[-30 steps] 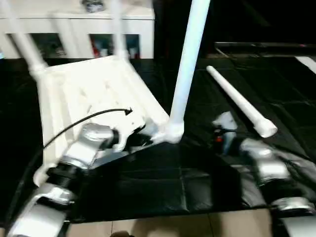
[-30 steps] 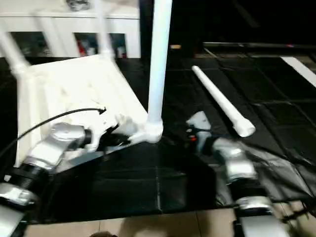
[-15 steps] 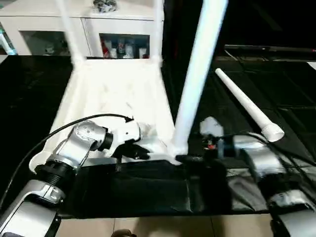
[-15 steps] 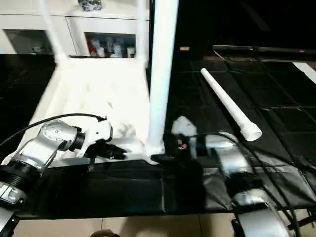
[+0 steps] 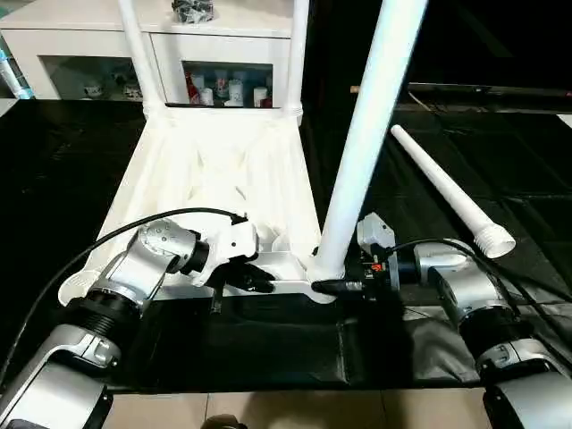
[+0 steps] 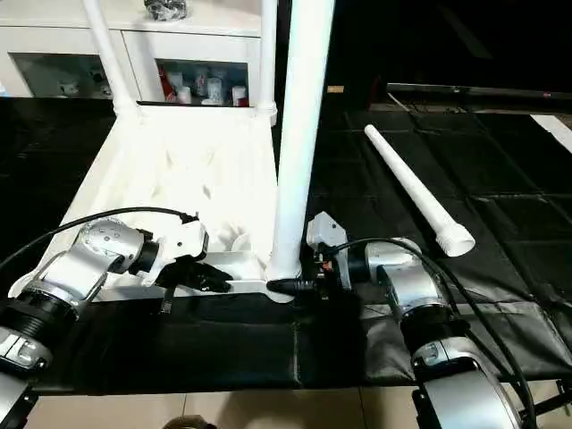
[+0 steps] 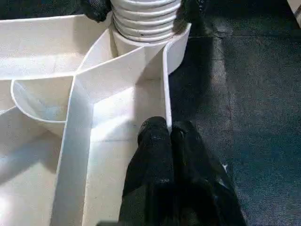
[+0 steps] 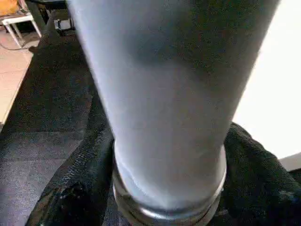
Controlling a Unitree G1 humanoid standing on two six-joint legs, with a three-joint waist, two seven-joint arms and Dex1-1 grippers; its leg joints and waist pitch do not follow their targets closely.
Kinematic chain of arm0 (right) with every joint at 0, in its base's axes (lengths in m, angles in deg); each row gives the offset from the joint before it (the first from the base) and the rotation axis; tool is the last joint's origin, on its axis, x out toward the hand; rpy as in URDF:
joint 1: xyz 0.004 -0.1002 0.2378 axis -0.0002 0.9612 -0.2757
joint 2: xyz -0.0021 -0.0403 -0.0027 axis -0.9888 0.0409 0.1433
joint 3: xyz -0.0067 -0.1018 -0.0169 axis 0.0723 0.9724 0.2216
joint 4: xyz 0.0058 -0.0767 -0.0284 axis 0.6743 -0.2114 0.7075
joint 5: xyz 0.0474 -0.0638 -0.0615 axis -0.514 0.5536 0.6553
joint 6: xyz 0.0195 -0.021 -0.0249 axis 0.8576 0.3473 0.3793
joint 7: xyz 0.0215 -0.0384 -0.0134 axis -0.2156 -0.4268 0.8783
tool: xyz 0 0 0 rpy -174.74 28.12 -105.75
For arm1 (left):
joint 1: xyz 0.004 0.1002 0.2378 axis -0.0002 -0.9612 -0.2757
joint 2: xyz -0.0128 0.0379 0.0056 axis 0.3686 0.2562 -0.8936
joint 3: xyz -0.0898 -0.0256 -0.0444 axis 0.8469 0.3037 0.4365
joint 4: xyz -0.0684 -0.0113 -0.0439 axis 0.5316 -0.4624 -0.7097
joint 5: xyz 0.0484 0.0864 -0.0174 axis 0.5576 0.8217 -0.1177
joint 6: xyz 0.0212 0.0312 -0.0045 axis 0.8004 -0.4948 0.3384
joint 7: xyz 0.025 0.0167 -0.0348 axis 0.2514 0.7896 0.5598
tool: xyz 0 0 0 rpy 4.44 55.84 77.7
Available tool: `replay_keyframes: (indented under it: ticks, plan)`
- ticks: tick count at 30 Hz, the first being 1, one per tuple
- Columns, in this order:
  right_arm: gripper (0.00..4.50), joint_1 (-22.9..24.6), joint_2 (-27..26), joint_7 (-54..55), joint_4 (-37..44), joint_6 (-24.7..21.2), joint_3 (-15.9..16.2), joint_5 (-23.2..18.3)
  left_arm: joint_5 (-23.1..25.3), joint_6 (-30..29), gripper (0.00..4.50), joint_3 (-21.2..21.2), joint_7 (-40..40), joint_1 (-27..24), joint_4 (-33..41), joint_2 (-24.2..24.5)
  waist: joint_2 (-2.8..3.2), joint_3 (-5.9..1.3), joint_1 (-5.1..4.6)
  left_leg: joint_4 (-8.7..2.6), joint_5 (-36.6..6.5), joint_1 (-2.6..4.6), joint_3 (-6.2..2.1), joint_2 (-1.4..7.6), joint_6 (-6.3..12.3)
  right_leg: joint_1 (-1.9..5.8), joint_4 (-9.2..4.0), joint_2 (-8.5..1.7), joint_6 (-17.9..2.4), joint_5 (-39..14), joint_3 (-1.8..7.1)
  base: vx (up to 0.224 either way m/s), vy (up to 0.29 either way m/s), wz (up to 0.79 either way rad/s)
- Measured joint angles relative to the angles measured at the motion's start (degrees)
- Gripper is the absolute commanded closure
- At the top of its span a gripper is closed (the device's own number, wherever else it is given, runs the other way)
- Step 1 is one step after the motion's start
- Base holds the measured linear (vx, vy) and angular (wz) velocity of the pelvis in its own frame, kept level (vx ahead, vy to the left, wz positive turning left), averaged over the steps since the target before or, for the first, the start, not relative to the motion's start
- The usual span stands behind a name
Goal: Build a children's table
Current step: Rotate leg to tighten
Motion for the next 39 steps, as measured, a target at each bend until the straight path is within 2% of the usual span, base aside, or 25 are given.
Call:
replay_keyframes:
  ticks: [4, 12, 15, 17, 18, 20, 25, 28, 32, 34, 36, 39]
  plan:
    - [1.74, 0.0, -0.1, -0.1, -0.2, 0.0, 0.0, 0.0, 0.0, 0.0, 4.50, 0.0, 0.0, 0.0, -0.1, 0.0, 0.00, 0.00, 0.01, 0.00, 0.0, 0.00, 0.00, 0.00, 0.00, 0.00, 0.00, 0.00, 0.0, 0.0, 0.00, 0.000, 0.000, 0.00]
    - [1.79, 0.0, -0.3, 0.0, -0.2, -1.1, -0.4, -0.1, -0.4, -0.6, 4.50, 0.8, -0.5, 0.4, -1.6, -0.8, 0.01, 0.00, 0.08, 0.02, 0.0, 0.02, 0.00, 0.00, 0.00, 0.00, 0.04, 0.00, 0.0, 0.0, 0.00, 0.000, 0.000, 0.00]
    - [1.79, 0.2, -0.9, 1.6, -0.1, -3.6, -1.2, -0.6, -1.0, -3.5, 4.50, 1.8, 1.1, 0.7, -2.8, -2.7, 0.05, -0.03, 0.19, 0.09, 0.0, 0.10, 0.00, 0.00, -0.01, 0.11, 0.07, -0.02, 0.0, 0.0, 0.00, 0.000, 0.000, 0.00]
    - [1.79, 1.2, -1.0, 5.9, 0.4, -5.1, -2.6, -0.5, -1.0, -6.8, 4.50, 3.0, 4.9, 1.4, -4.5, -5.4, 0.05, -0.02, 0.16, 0.11, 0.0, 0.39, 0.02, 0.00, 0.00, 0.43, 0.06, -0.03, 0.0, 0.0, 0.04, 0.000, 0.000, 0.00]
    - [1.79, 1.6, -1.5, 9.1, 0.5, -5.4, -3.4, -0.4, -1.0, -8.3, 4.50, 3.6, 7.2, 1.5, -5.0, -6.7, 0.05, -0.02, -0.04, 0.11, 0.0, 0.57, 0.06, 0.00, 0.00, 0.58, 0.05, -0.03, 0.0, 0.0, 0.09, 0.000, 0.000, 0.00]
    - [1.80, 1.8, -3.1, 16.3, 0.6, -6.4, -5.3, 0.1, -0.9, -11.5, 4.50, 4.3, 11.6, 2.3, -5.6, -8.7, 0.03, -0.01, -1.05, 0.11, 0.0, 0.73, 0.06, -0.01, -0.01, 0.71, 0.00, -0.03, 0.0, 0.0, 0.09, 0.000, 0.000, 0.00]
    - [1.80, 2.2, -8.4, 33.7, 1.3, -9.0, -10.1, 0.6, -0.8, -19.6, 4.50, 7.2, 22.5, 2.9, -4.8, -14.6, 0.08, -0.02, -2.78, 0.09, 0.0, 0.74, 0.03, -0.03, -0.02, 0.70, -0.14, -0.04, 0.0, 0.0, 0.04, 0.000, 0.000, 0.00]
    - [1.80, 1.4, -11.6, 42.7, 1.4, -9.7, -11.3, 2.0, 0.2, -22.3, 4.50, 7.9, 27.2, 2.9, -3.3, -16.4, 0.10, -0.03, -3.65, 0.07, 0.0, 0.72, 0.02, -0.03, -0.02, 0.66, -0.14, -0.04, 0.0, 0.0, 0.04, 0.000, 0.000, 0.00]
    - [1.80, 0.3, -12.7, 45.9, 0.6, -9.1, -11.5, 2.4, 0.7, -22.9, 4.50, 7.9, 28.5, 2.9, -2.2, -16.7, 0.09, -0.03, -4.05, -0.11, 0.0, 0.61, 0.02, -0.05, -0.02, 0.51, -0.16, -0.03, 0.0, 0.0, 0.04, 0.000, 0.000, 0.00]
    - [1.10, 0.1, -12.7, 45.9, 0.4, -8.9, -11.5, 2.4, 0.9, -22.9, 4.50, 7.9, 28.5, 2.9, -1.8, -16.6, 0.10, -0.03, -4.09, -0.24, 0.0, 0.49, 0.02, -0.05, -0.02, 0.37, -0.15, -0.02, 0.1, -0.1, 0.04, 0.000, 0.000, 0.00]
    - [1.10, 0.1, -13.1, 45.9, 0.8, -9.1, -11.5, 2.4, 1.0, -22.8, 4.50, 7.9, 28.5, 2.9, -1.6, -16.3, 0.09, -0.03, -4.19, -0.28, 0.0, 0.45, 0.02, -0.04, -0.02, 0.28, -0.10, 0.00, 0.1, -0.1, 0.04, 0.000, 0.000, 0.00]
    - [0.67, 0.2, -13.5, 45.8, 1.0, -9.1, -11.5, 2.4, 1.1, -22.6, 4.50, 7.7, 28.4, 2.9, -1.6, -15.8, 0.10, -0.02, -4.34, -0.28, 0.0, 0.45, 0.03, -0.04, -0.03, 0.26, -0.06, 0.00, 0.0, -0.1, 0.04, 0.000, 0.000, 0.00]
